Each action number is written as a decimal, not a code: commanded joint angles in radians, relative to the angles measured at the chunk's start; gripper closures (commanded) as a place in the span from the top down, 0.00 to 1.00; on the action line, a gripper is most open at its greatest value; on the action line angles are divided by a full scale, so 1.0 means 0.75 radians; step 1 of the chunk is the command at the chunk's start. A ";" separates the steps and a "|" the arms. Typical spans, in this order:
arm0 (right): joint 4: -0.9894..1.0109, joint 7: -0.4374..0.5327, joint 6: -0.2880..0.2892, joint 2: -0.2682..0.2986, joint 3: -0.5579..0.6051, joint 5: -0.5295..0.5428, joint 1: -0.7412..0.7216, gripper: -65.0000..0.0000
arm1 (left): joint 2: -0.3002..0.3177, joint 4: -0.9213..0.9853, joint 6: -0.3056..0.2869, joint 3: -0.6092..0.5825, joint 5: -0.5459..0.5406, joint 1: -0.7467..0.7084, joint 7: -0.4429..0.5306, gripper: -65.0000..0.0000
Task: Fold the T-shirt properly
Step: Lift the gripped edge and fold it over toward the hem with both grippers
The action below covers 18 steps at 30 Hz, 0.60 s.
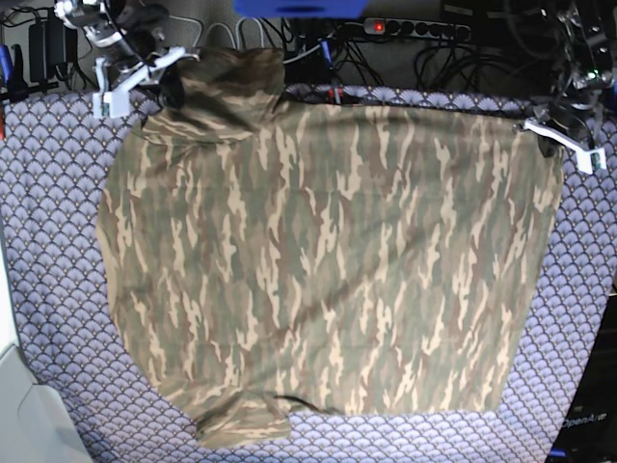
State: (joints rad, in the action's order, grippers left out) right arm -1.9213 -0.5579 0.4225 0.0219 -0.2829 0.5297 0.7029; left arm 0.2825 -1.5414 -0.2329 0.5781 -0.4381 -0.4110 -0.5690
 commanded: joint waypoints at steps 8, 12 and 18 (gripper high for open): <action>-0.101 0.029 0.025 0.017 0.004 0.011 -0.042 0.00 | -0.016 -0.204 0.009 0.006 0.004 -0.026 0.027 0.02; -0.097 -0.045 0.017 0.041 -0.004 0.007 -0.177 0.00 | -0.014 -0.184 0.011 0.008 0.008 0.109 -0.085 0.02; -0.037 -0.219 0.015 0.076 -0.049 0.005 -0.408 0.00 | -0.003 0.043 0.011 0.004 0.019 0.359 -0.196 0.02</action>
State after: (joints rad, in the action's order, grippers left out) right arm -1.9347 -0.7509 0.4301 0.0673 -0.3099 0.5259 0.4030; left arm 0.2634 -1.4952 -0.2249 0.5774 -0.4202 -0.1505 -0.7307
